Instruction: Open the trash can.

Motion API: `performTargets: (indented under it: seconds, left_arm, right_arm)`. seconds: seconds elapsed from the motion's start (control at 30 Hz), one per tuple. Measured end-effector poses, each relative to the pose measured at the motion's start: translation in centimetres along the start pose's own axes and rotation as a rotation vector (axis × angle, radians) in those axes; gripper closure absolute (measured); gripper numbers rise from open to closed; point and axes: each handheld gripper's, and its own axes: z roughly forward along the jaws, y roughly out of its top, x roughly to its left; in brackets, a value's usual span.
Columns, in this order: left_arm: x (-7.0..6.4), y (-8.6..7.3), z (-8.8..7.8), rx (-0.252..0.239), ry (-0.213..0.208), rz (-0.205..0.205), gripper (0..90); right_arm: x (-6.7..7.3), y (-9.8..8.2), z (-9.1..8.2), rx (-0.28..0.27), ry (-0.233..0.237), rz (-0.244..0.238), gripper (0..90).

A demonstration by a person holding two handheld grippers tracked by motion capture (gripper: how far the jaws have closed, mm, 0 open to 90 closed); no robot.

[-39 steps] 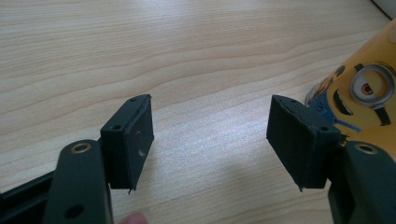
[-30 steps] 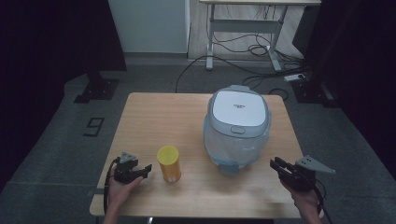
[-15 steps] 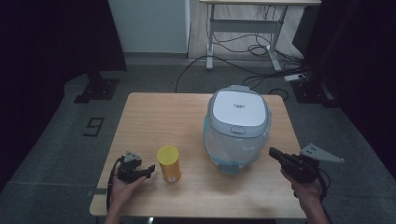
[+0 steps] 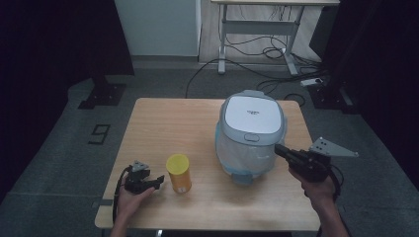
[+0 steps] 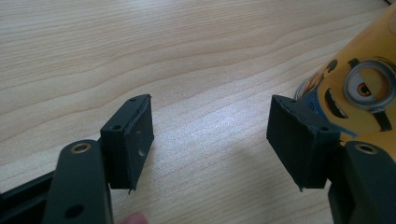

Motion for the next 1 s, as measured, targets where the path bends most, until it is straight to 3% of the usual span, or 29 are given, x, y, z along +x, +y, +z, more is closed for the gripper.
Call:
performTargets:
  seconds: [0.43,1.0]
  left_arm:
    - [0.1,-0.1,0.1,0.009,-0.003,0.003,31.8]
    - [0.2,-0.1,0.1,0.013,-0.005,0.003,31.8]
  right_arm:
    - [0.4,2.1,2.2,0.015,0.034,-0.018,89.2]
    - [0.7,3.0,4.4,0.036,0.050,-0.021,89.2]
